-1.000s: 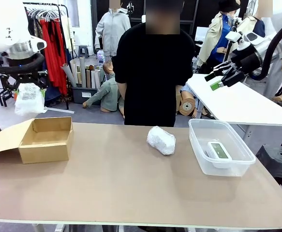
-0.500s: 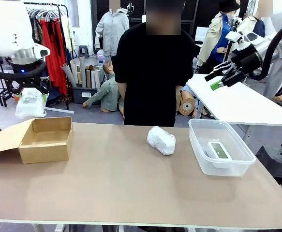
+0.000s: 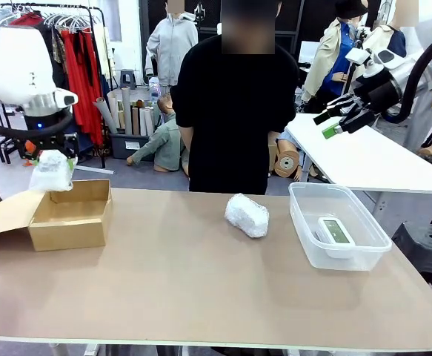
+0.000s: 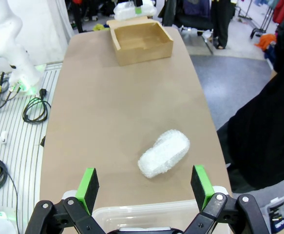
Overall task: Separate and place wrapped and unwrapped clocks.
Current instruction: If the picked Digital clock is wrapped, place it in the Package Box ; if not, place it in the Organizing box.
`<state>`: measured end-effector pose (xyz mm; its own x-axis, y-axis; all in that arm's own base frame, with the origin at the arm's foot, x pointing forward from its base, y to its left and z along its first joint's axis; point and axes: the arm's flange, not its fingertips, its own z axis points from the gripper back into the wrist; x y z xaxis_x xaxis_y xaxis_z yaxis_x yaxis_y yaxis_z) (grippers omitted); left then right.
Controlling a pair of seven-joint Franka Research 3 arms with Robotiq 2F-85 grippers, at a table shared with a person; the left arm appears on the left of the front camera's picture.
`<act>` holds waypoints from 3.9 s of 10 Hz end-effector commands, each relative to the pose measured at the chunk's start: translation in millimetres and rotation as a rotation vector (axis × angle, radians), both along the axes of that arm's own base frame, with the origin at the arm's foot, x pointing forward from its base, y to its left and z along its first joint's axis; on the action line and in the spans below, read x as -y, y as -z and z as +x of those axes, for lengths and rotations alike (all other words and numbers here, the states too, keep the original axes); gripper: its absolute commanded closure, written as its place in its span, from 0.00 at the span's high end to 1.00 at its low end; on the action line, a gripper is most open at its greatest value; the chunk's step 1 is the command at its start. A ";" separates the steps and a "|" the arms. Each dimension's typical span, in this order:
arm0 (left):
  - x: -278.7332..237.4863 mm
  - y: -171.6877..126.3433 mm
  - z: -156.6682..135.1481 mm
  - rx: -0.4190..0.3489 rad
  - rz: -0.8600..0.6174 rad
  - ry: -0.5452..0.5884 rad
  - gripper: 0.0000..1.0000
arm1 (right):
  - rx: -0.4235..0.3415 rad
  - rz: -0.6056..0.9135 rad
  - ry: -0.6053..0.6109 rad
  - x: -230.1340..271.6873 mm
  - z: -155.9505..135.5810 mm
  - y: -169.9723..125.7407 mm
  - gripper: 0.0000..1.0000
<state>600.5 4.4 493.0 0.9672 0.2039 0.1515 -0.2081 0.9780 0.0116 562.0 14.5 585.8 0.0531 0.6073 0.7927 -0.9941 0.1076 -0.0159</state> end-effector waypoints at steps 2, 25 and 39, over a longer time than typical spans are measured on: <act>3.1 25.1 19.1 0.002 0.008 0.009 0.00 | 0.004 -0.007 -0.002 0.1 -1.2 -1.7 1.00; 20.8 115.8 55.8 -0.123 0.227 -0.062 0.00 | 0.004 -0.007 -0.002 0.1 -1.2 -1.7 1.00; 25.4 139.7 61.5 -0.165 0.272 -0.058 0.90 | 0.004 -0.007 -0.002 0.1 -1.2 -1.7 1.00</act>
<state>659.3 -21.9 350.4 0.9757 0.2166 0.0342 -0.2175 0.9363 0.2756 562.0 14.5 585.8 0.0531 0.6073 0.7927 -0.9941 0.1076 -0.0159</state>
